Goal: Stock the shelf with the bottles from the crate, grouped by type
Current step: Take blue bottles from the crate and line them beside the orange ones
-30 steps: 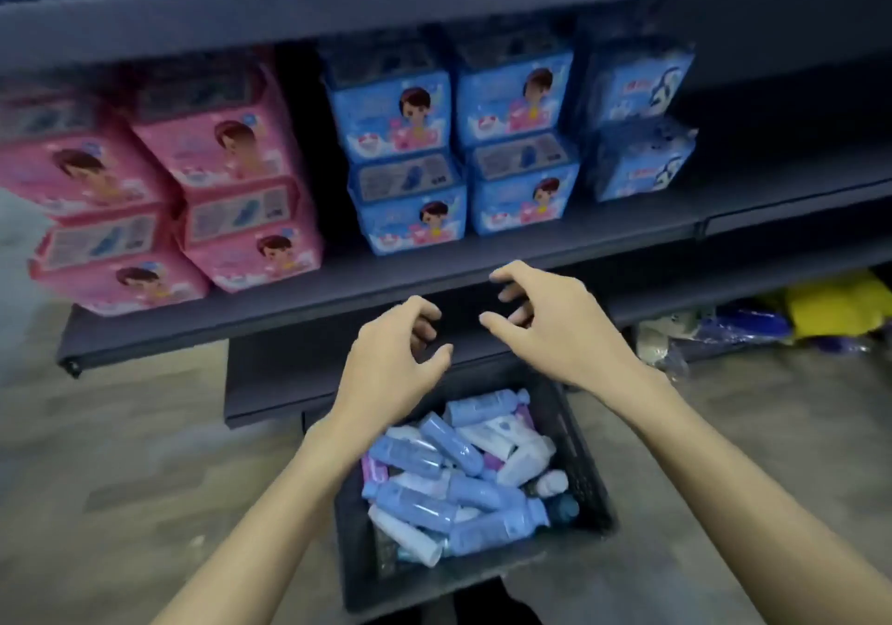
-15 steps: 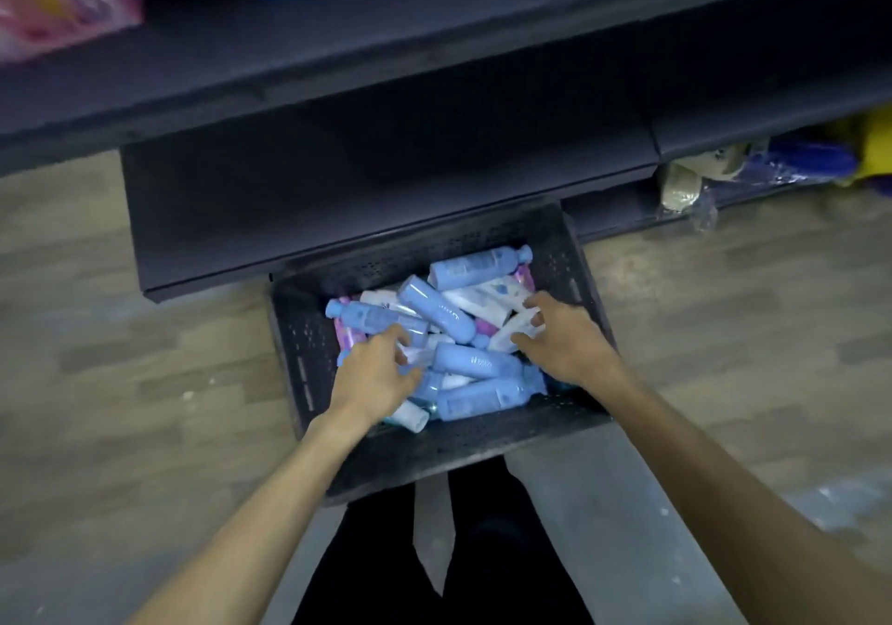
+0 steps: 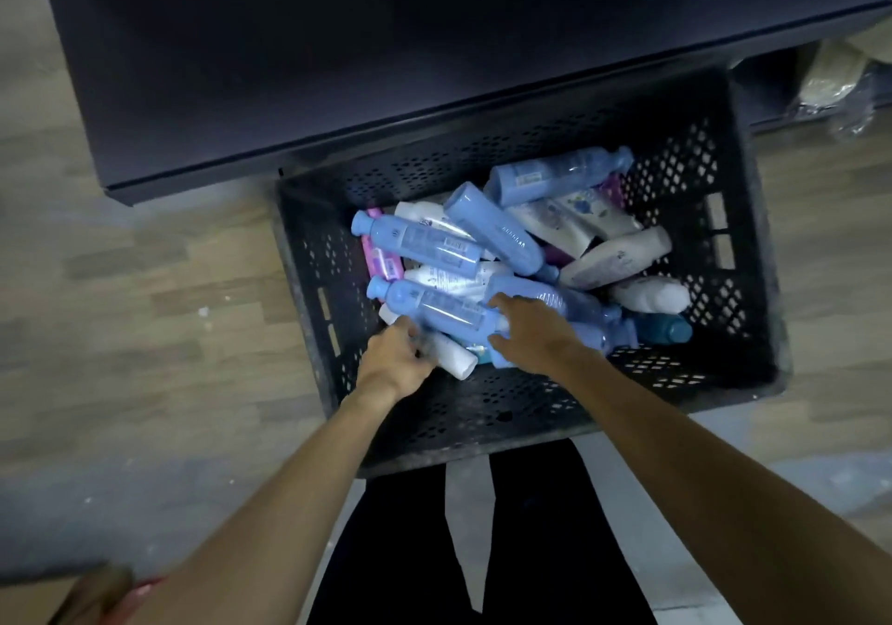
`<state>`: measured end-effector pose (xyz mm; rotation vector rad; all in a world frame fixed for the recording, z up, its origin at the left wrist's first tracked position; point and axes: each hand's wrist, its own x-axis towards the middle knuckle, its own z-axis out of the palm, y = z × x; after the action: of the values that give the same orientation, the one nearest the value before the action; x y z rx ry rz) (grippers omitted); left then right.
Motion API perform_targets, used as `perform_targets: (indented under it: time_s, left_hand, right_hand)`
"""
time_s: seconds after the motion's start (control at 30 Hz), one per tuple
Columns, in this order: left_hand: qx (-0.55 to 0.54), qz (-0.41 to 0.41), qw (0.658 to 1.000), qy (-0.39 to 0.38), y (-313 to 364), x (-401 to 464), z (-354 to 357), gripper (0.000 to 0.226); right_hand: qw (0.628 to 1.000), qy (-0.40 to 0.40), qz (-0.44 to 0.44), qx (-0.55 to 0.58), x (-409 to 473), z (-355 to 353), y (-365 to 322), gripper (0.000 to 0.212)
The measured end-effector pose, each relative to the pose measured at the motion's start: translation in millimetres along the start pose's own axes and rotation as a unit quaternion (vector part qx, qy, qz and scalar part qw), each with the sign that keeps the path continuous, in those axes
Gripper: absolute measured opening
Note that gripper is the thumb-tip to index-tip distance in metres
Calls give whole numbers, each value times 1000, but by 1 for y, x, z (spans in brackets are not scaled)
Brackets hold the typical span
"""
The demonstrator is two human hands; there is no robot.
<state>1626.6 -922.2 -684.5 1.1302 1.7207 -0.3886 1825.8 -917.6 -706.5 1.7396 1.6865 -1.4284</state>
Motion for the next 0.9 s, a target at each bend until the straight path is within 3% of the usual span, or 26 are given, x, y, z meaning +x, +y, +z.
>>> perform_targets:
  time_s: [0.2, 0.47, 0.63, 0.77, 0.9]
  left_hand:
    - [8, -18, 1000, 11, -34, 34, 9, 23]
    - [10, -13, 1000, -23, -53, 47, 30, 25]
    - [10, 11, 1000, -26, -57, 38, 43, 26]
    - [6, 7, 999, -51, -67, 31, 57, 29]
    - [-15, -4, 999, -43, -75, 28, 64, 31]
  right_hand:
    - [994, 7, -71, -77, 62, 59, -47, 64]
    - [991, 10, 2, -130, 111, 62, -84, 47]
    - [990, 37, 28, -135, 121, 72, -95, 58]
    - [969, 104, -21, -225, 131, 82, -92, 53]
    - [966, 80, -100, -223, 131, 59, -80, 55]
